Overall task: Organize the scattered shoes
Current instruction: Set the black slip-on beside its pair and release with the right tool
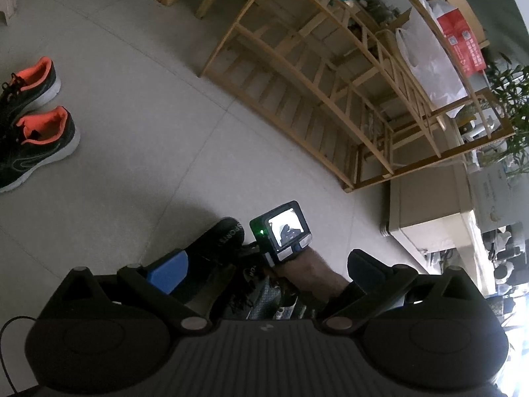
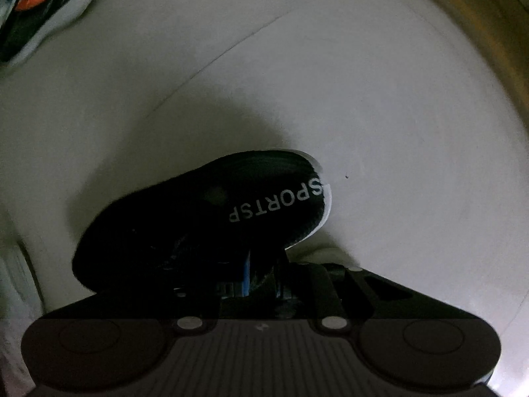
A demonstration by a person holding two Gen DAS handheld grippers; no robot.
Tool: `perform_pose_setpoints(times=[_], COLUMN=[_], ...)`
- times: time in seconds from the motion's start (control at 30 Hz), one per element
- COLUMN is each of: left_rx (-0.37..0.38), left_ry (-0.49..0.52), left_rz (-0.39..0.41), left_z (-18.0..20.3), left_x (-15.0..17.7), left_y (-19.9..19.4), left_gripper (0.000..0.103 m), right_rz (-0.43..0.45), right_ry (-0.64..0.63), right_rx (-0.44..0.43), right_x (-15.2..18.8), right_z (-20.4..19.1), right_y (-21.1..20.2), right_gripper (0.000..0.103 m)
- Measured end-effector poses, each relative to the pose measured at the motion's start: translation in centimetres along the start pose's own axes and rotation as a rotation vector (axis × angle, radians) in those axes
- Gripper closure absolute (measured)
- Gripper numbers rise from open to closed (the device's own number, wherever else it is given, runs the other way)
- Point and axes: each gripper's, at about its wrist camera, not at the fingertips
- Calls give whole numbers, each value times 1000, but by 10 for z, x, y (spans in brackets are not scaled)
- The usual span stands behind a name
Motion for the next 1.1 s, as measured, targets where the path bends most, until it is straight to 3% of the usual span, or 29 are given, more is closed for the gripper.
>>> perform_pose_setpoints(times=[0.27, 0.63, 0.97, 1.07, 1.1], left_rx=[-3, -6, -10, -12, -13], left_ry=[-1, -1, 5, 3, 3], left_rz=[-4, -11, -12, -10, -9], left_z=[1, 3, 7, 6, 6], left_x=[-2, -4, -2, -2, -2], left_y=[2, 1, 5, 6, 6], left_gripper=[0, 0, 0, 0, 0], right_rz=[-22, -9, -13, -18, -16], right_ry=[-226, -261, -279, -295, -303], right_rx=[-9, 41, 22, 50, 64], right_x=[5, 7, 7, 7, 7], right_z=[-7, -8, -12, -16, -17], right_y=[-7, -3, -2, 1, 1], right_gripper=[91, 90, 87, 75, 62])
Point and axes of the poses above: each gripper's, at about its wrist camera, not at the fingertips, and y roughly the way its jaws point, z to its right, x to its underside, and after that the axes turned 6 degrees about -y, right-handed
